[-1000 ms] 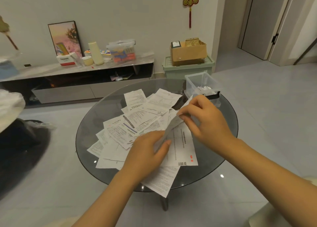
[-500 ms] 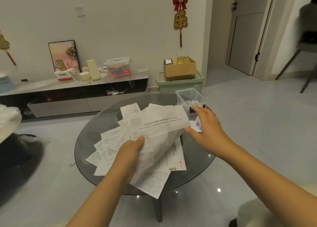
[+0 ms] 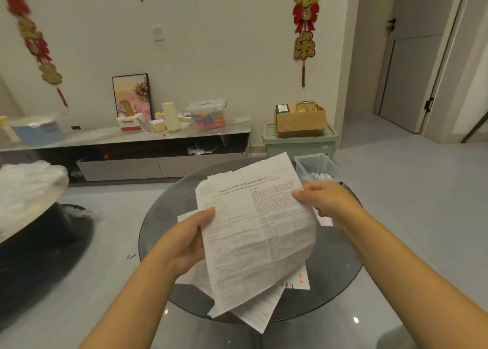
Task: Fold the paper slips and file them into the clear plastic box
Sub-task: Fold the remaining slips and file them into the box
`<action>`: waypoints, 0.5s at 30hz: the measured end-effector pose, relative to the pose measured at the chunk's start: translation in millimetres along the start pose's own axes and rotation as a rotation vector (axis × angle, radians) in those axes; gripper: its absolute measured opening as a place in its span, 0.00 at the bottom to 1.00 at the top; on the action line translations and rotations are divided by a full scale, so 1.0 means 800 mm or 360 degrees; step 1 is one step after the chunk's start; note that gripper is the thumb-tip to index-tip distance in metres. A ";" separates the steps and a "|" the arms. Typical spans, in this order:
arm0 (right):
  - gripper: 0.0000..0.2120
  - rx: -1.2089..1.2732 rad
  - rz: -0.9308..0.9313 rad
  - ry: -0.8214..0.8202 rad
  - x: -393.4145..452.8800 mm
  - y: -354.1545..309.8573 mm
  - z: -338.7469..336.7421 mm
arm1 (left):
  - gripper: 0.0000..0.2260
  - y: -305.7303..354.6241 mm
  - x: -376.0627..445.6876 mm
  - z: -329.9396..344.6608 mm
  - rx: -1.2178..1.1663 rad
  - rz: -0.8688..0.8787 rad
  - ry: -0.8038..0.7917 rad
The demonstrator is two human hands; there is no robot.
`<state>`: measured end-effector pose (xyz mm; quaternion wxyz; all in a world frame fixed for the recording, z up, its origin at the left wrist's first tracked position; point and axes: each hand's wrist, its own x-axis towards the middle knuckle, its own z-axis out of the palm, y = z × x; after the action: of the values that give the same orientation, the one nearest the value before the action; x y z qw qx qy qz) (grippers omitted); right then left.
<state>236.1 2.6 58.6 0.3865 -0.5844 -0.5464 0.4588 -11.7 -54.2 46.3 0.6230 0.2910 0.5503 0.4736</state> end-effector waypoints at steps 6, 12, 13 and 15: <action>0.05 0.0014 -0.0128 0.0193 0.020 -0.026 0.006 | 0.09 0.050 0.017 -0.007 0.0551 0.0145 0.0238; 0.06 -0.0056 -0.0331 0.0428 0.036 -0.053 0.012 | 0.11 0.083 0.031 -0.003 0.0335 0.0277 0.0150; 0.07 -0.0051 -0.0358 0.0444 0.040 -0.059 0.014 | 0.11 0.089 0.032 -0.006 0.0281 0.0330 0.0129; 0.08 -0.0034 -0.0444 0.0475 0.042 -0.066 0.015 | 0.11 0.095 0.033 -0.009 0.0223 0.0444 0.0096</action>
<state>208.8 41.1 101.7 0.5167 -0.5688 -0.5635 0.3033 -40.2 -2.3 101.1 0.5126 0.3931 0.5546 0.5245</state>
